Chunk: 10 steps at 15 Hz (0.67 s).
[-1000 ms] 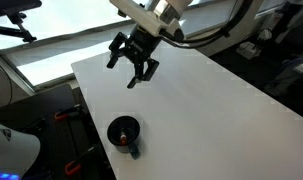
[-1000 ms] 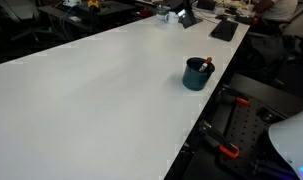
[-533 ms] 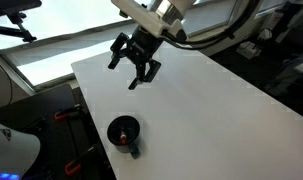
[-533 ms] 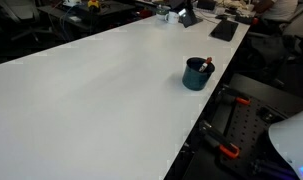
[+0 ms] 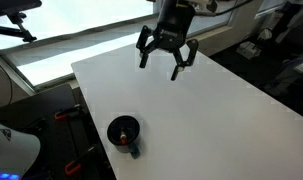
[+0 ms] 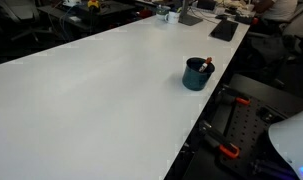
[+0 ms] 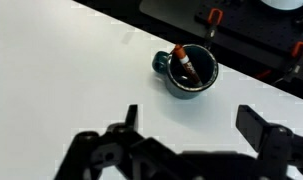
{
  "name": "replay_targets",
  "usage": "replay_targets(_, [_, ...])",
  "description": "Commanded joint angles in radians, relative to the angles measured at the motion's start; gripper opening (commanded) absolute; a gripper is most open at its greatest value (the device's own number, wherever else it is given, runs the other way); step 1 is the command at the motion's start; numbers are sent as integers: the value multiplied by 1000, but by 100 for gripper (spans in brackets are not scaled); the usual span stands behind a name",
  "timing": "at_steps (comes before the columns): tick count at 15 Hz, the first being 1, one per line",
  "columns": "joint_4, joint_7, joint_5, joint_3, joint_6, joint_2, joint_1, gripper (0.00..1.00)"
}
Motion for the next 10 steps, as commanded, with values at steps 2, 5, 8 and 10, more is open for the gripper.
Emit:
replay_targets(2, [29,-119,-80,48,16,11,40,100])
replay_targets(5, [23,-93,-59,48,2,6,40,100])
replay_targets(8, [23,-95,-65,49,3,11,42,100])
replay_targets(10, [28,-100,-61,53,-2,15,44,100])
